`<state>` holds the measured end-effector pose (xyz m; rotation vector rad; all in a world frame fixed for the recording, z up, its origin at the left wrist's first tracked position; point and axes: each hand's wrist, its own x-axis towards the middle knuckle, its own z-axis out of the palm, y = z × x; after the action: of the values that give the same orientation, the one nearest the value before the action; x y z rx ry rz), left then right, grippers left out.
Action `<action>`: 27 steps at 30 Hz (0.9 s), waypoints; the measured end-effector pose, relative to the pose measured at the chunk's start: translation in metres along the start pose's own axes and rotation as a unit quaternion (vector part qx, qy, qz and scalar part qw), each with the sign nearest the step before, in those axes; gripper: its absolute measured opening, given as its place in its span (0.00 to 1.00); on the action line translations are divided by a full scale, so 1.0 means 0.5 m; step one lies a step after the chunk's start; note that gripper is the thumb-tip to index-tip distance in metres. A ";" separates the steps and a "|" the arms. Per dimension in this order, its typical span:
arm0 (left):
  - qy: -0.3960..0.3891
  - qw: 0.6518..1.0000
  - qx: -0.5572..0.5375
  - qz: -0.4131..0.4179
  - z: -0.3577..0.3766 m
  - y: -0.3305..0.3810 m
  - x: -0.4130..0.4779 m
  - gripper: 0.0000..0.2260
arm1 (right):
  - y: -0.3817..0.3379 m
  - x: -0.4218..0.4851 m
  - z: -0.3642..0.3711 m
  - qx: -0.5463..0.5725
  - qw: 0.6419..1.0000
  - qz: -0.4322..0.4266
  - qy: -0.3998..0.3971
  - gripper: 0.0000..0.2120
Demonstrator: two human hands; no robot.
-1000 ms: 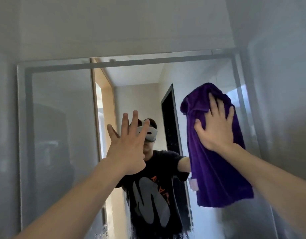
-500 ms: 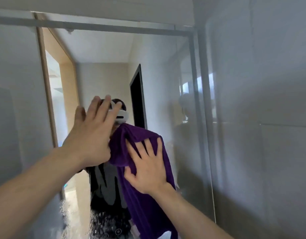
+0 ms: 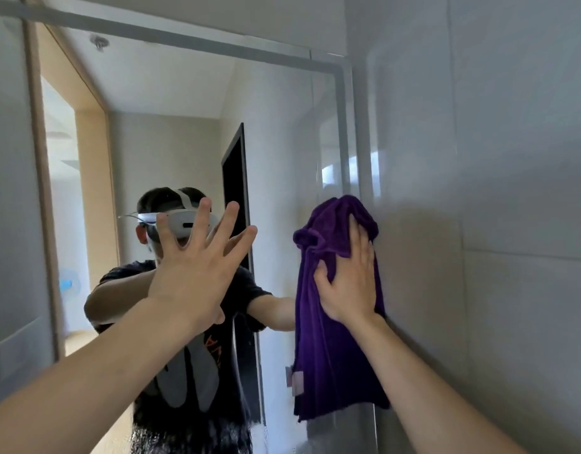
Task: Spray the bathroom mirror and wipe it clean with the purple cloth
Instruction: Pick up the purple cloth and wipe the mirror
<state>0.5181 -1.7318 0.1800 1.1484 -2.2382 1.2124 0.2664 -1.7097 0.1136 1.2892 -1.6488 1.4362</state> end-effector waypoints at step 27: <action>-0.052 0.998 -0.022 0.018 0.124 0.095 -0.208 0.60 | 0.054 -0.326 0.080 -0.052 0.994 -0.043 -0.088 0.28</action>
<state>0.5486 -1.7166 0.0545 1.1844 -2.3608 1.1353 0.3052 -1.7040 -0.0518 1.4447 -1.7341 1.1990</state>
